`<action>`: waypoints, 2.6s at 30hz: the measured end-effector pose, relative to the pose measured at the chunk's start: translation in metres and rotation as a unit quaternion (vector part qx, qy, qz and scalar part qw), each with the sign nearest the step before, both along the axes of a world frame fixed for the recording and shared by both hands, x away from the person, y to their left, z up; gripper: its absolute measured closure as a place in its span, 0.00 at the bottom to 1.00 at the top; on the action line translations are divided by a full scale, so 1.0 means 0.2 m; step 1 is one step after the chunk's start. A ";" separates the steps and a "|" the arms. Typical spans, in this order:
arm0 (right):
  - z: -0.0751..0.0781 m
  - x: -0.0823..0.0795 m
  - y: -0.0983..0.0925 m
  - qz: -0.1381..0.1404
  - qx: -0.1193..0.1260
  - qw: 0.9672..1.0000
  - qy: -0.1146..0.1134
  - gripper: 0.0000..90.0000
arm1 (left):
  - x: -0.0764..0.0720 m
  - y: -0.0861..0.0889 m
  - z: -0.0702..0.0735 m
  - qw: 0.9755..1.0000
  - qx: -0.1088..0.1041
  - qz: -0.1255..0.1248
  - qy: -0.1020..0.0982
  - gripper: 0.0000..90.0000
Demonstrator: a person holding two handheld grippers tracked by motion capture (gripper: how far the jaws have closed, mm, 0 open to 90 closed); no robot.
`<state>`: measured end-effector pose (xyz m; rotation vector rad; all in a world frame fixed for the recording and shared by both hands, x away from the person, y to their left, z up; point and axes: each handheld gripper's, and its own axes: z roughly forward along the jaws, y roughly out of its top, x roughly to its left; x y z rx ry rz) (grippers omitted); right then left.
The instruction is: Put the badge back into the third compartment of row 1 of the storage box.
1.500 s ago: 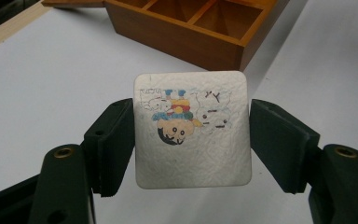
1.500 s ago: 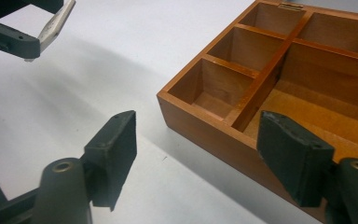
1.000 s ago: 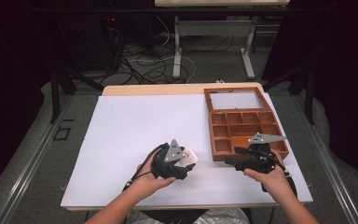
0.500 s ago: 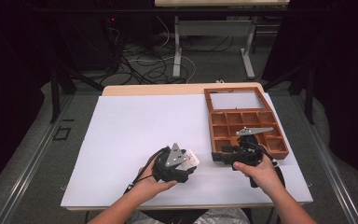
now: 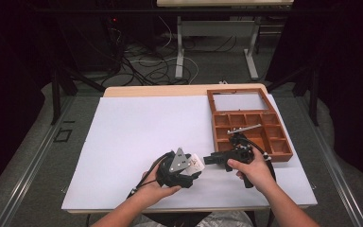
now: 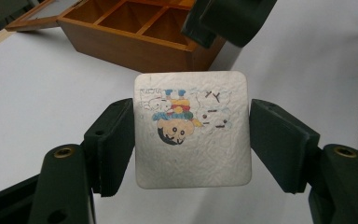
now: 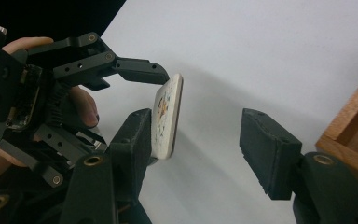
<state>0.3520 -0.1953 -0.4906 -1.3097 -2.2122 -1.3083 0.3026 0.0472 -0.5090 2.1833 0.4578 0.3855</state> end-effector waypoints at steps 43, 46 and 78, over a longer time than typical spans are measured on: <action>-0.12 0.00 0.12 0.044 0.011 0.996 0.083 0.76 | -0.05 -0.08 -0.02 1.000 0.006 -0.030 -0.005 0.37; -0.13 0.00 0.12 0.049 0.010 0.995 0.081 0.77 | -0.05 -0.08 -0.02 1.000 0.003 -0.028 -0.005 0.37; -0.15 0.01 0.06 0.029 0.018 0.995 0.090 0.94 | -0.03 -0.06 -0.05 1.000 -0.004 -0.007 0.019 0.31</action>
